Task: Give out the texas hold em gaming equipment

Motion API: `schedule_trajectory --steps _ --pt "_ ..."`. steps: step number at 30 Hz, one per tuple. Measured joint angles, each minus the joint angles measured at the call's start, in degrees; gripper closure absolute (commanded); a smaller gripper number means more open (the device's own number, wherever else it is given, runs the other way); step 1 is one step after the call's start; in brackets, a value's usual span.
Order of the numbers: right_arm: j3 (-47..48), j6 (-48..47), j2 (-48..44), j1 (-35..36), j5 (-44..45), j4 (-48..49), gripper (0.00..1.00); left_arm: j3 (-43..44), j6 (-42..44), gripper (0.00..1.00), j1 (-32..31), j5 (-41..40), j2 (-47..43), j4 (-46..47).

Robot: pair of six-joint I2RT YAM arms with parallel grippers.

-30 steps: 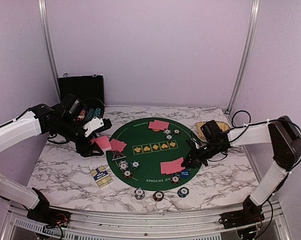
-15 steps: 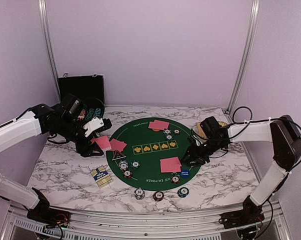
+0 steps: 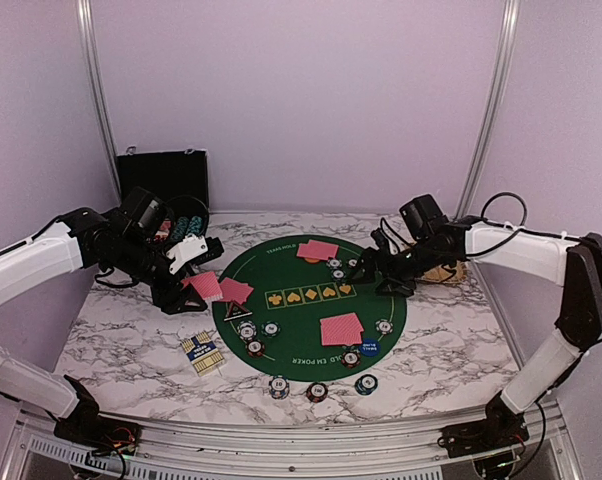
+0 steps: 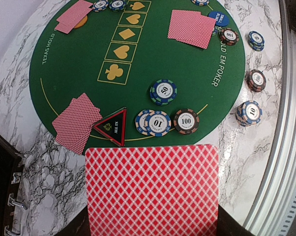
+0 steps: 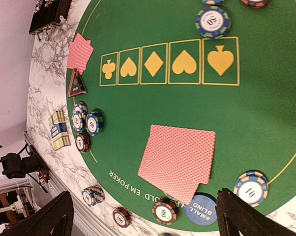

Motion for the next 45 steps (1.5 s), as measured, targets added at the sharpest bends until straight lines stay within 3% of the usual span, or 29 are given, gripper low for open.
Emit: schedule_trajectory --steps 6,20,31,45 --pt "5.5 3.1 2.9 5.3 -1.2 2.6 0.01 0.0 0.0 1.00 0.0 0.0 0.0 0.0" --pt "18.5 15.5 18.9 18.6 -8.9 19.9 0.01 0.0 0.0 1.00 0.0 0.0 0.0 0.0" --pt "21.7 25.2 26.4 22.3 -14.6 33.4 0.01 0.0 -0.3 1.00 0.0 0.1 0.0 0.0" --pt "29.1 30.4 33.1 24.7 -18.5 40.2 0.03 0.0 -0.9 1.00 0.0 0.5 0.0 0.0"
